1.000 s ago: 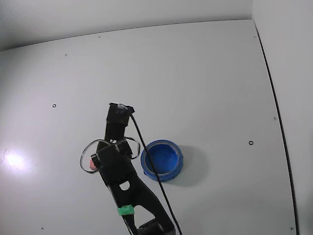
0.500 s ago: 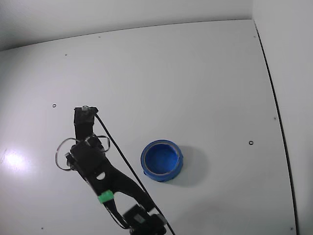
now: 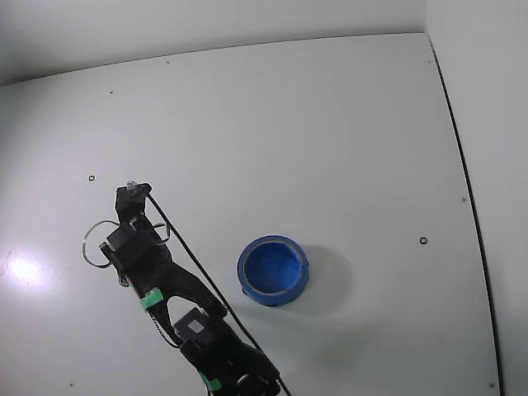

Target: Grasp a block and put it in the bin.

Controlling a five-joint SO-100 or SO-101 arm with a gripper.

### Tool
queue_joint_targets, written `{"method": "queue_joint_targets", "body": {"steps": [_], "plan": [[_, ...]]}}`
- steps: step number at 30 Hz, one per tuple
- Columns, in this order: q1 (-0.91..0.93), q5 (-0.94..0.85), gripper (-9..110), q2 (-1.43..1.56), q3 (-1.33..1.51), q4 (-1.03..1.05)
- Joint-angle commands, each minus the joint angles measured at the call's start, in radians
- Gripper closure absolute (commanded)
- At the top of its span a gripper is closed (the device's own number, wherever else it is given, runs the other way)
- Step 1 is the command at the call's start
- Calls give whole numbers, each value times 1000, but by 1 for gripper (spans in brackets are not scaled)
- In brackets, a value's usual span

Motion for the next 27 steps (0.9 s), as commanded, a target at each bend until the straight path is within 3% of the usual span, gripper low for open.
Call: {"method": "queue_joint_targets", "body": {"steps": [1,14,27], "plan": [[0,-23,74,-9,-110,-12],[170,-32,74,-60,-112,-12],[135,-14,74,-60,-114,-14]]}}
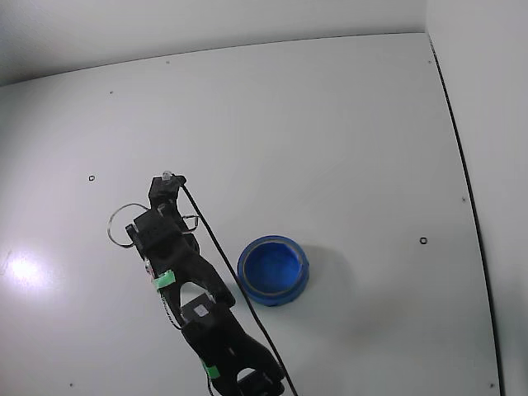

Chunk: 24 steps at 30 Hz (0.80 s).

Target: Grasp a block and put it in the bin.

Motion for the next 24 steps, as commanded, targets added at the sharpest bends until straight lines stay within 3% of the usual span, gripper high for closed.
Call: {"method": "queue_joint_targets", "body": {"steps": [1,13,24], "plan": [[-32,3,74,34,-91,-14],[-52,3,74,34,-91,-20],[-58,3,74,34,-107,-175]]}}
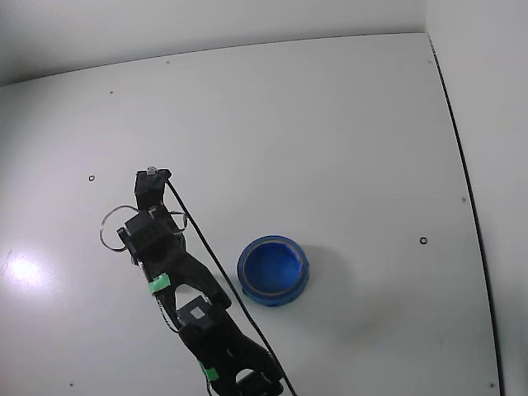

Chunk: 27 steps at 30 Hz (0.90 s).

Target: Grasp a block and put it in the bin.

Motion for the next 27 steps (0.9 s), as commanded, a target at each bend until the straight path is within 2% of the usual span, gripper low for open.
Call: {"method": "queue_joint_targets", "body": {"steps": [1,23,27], "plan": [[-12,3,74,35,-78,-37],[-17,5,74,34,92,-51],[-18,54,74,34,98,-52]]}}
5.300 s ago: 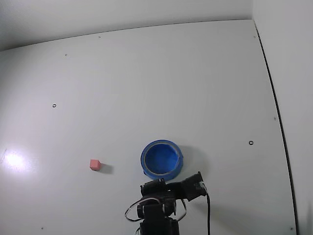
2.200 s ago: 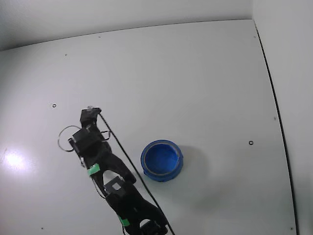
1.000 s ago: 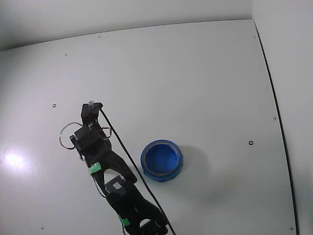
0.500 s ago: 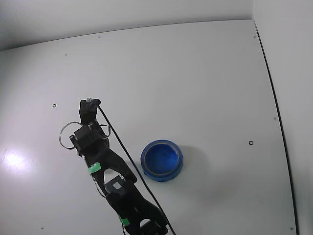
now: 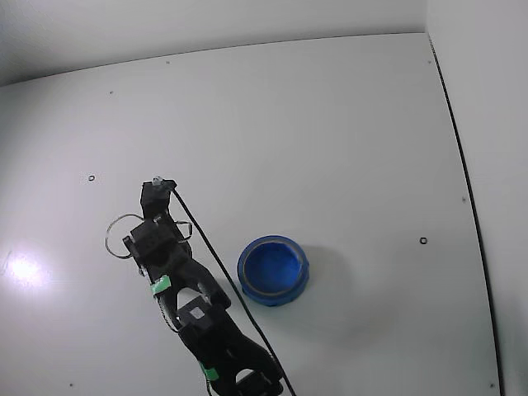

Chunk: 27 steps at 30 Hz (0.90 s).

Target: Grasp a block and put it in the bin.

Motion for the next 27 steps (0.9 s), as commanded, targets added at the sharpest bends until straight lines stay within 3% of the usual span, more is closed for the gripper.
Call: {"method": "queue_joint_targets", "body": {"steps": [1,19,22,25,27], "plan": [[-18,52,74,34,-12,-14],[-18,64,75,32,-5,-14],[-18,64,83,32,-3,-14],[-18,69,101,32,-2,-14],[-18,67,103,32,3,-12]]}}
